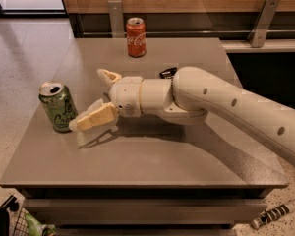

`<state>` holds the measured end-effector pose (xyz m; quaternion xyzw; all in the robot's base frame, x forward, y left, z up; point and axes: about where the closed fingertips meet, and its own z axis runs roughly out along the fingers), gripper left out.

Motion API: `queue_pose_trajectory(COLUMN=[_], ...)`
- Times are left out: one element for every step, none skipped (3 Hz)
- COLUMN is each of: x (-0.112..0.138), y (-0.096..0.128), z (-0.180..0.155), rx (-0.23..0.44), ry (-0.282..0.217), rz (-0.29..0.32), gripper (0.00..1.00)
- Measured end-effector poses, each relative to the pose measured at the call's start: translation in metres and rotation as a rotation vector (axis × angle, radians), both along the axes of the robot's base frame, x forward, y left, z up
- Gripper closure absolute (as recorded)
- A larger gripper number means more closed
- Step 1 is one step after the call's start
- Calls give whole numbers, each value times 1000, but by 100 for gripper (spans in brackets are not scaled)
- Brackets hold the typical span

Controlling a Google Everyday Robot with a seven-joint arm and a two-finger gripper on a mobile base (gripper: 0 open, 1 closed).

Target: Knock green can over

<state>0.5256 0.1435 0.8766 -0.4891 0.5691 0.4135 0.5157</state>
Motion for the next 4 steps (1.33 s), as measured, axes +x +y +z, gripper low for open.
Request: queue_pose_trajectory(x=[-8,-17,-21,-24], y=[18,37,54,67], z=[4,6,2,-3], rx=[27,31,31,33], ry=[-26,-32,-23,-13], rz=[16,40,61,82], gripper=[0,0,16,39])
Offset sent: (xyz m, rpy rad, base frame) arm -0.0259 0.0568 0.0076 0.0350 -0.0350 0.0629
